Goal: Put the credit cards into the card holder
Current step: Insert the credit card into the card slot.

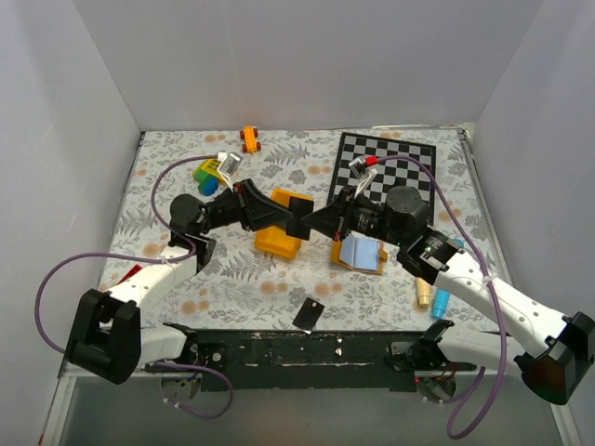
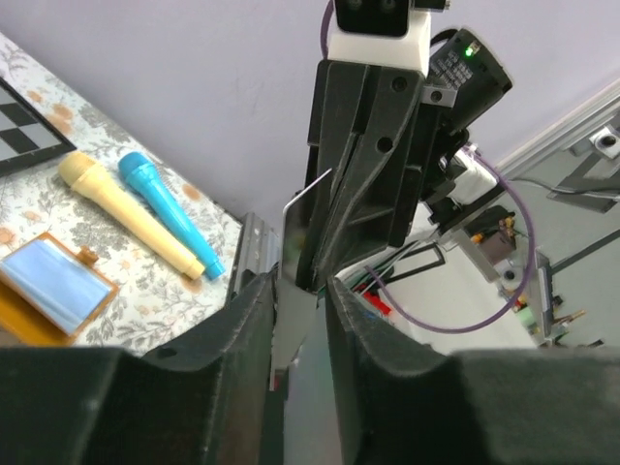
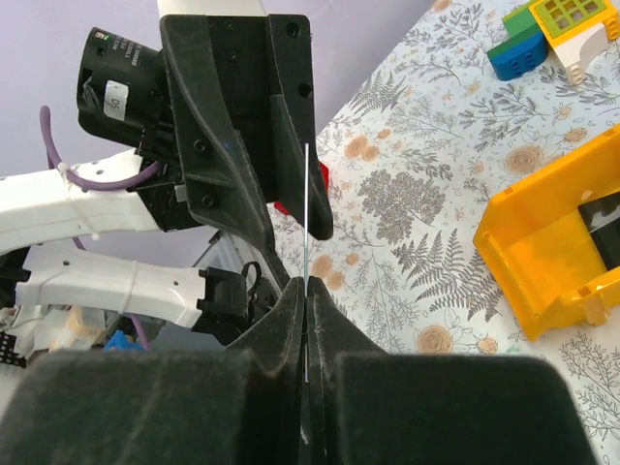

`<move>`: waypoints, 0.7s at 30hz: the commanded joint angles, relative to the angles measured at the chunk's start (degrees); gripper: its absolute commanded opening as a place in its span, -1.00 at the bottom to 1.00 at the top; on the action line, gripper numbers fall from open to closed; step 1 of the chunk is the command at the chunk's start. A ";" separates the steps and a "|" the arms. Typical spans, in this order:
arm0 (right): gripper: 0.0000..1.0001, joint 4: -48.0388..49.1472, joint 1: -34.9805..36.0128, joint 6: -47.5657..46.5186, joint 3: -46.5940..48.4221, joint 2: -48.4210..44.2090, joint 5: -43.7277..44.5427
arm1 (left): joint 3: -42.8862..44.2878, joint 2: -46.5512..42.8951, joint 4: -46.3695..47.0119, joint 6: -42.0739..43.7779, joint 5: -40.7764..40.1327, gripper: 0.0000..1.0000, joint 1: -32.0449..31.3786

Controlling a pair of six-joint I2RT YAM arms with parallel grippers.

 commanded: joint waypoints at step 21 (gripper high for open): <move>-0.97 -39.99 -1.44 -21.13 21.08 17.12 24.66 | 7.74 -14.78 -59.58 35.02 -15.87 0.79 19.08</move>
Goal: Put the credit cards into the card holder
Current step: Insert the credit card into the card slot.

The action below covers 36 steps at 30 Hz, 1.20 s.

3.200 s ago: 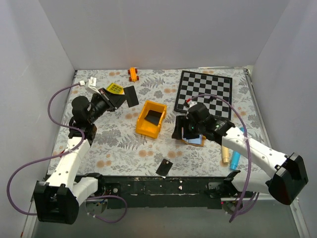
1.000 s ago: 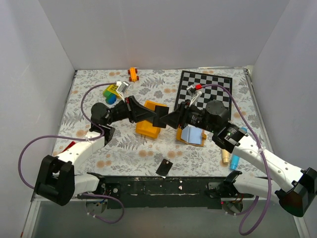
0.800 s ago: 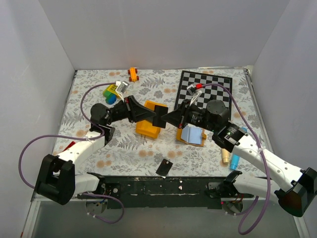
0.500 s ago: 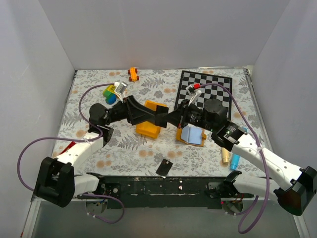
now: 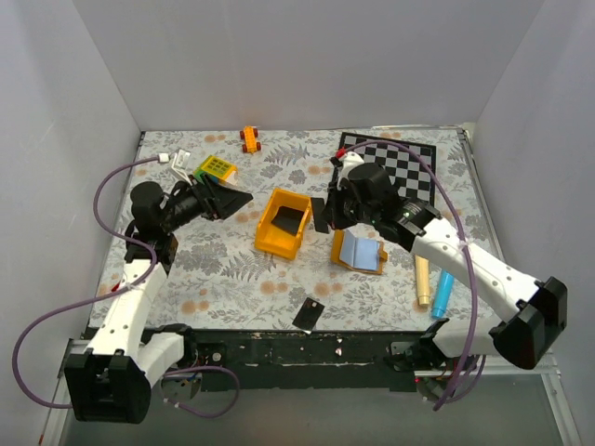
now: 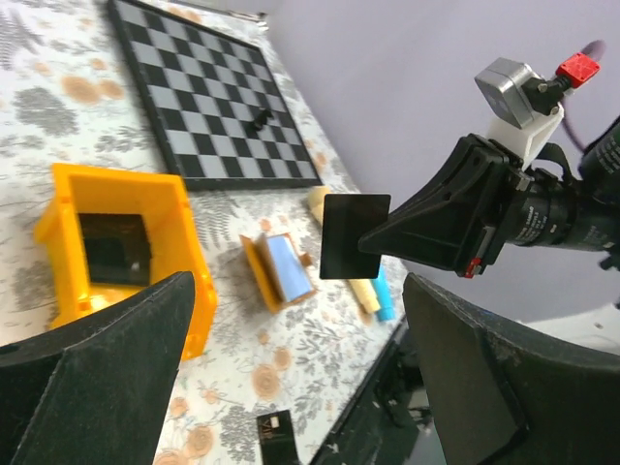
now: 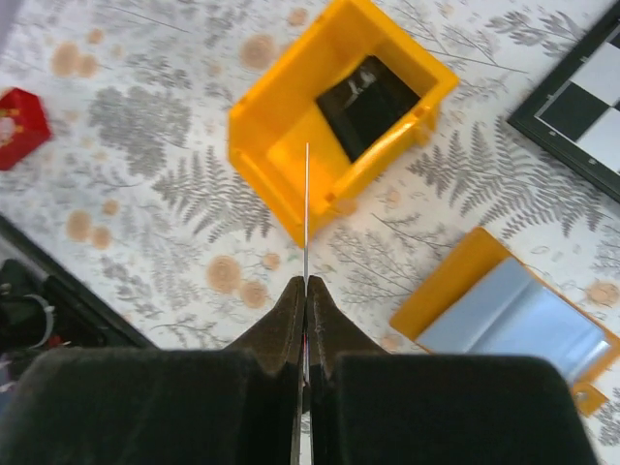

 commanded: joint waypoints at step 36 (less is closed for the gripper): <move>-0.97 -15.34 -19.04 4.81 -13.78 -6.04 9.75 | 27.80 39.61 -13.53 22.53 -28.74 -0.34 -45.70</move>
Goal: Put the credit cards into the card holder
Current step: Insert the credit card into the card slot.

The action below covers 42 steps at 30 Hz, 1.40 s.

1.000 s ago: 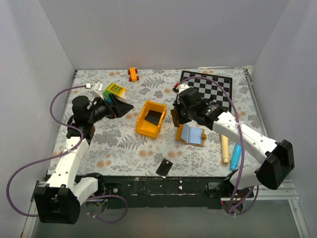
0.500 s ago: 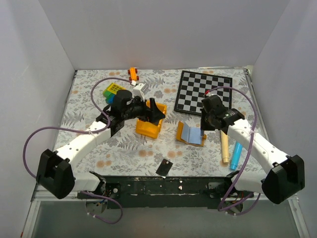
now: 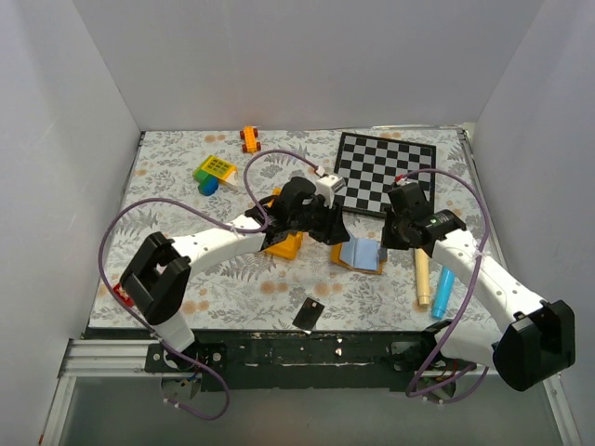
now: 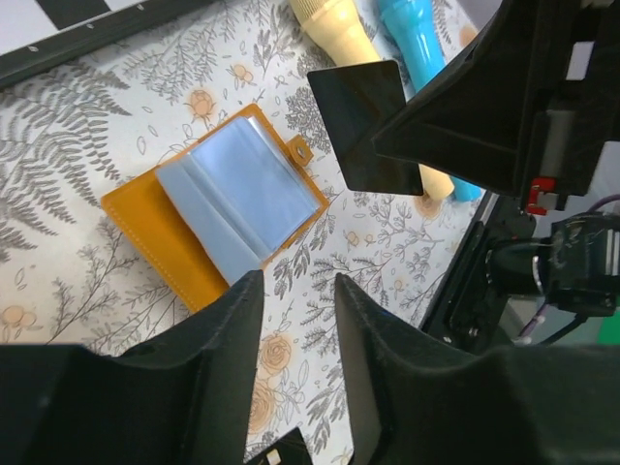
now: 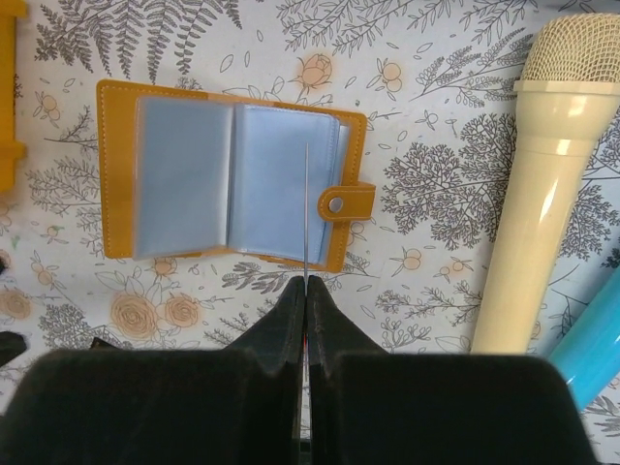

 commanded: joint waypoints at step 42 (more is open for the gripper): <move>-0.97 27.66 -8.77 1.38 -16.95 -4.16 -23.08 | 5.66 18.96 -3.35 3.96 -10.20 -1.00 -3.57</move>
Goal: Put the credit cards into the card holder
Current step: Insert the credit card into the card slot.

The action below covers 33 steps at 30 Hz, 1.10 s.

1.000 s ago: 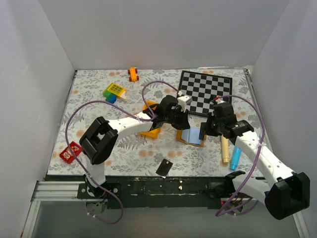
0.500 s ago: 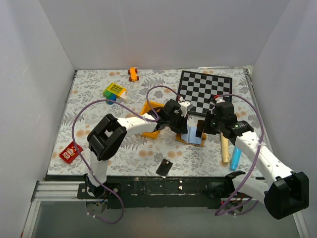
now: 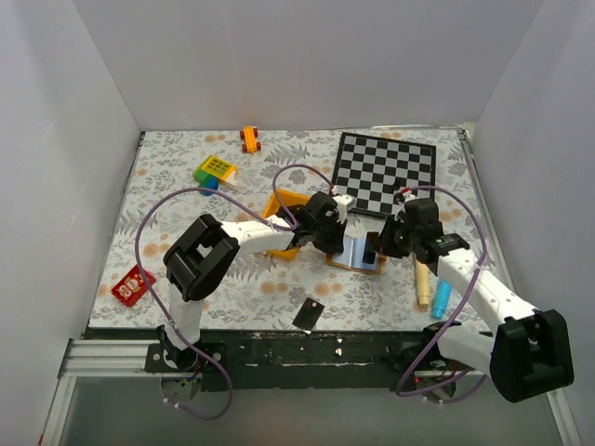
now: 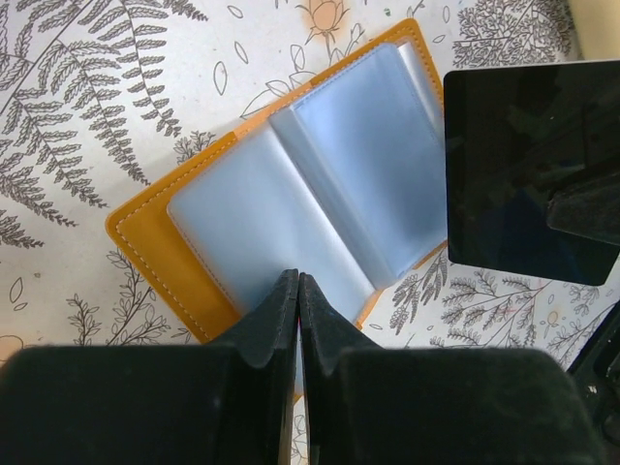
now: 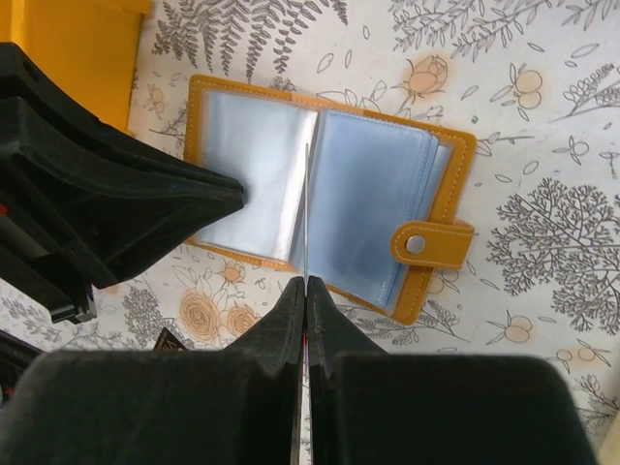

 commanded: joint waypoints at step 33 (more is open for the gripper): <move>-0.97 21.82 -0.88 6.04 -7.02 12.28 -2.55 | -3.91 0.41 2.50 -1.75 0.41 -1.00 1.04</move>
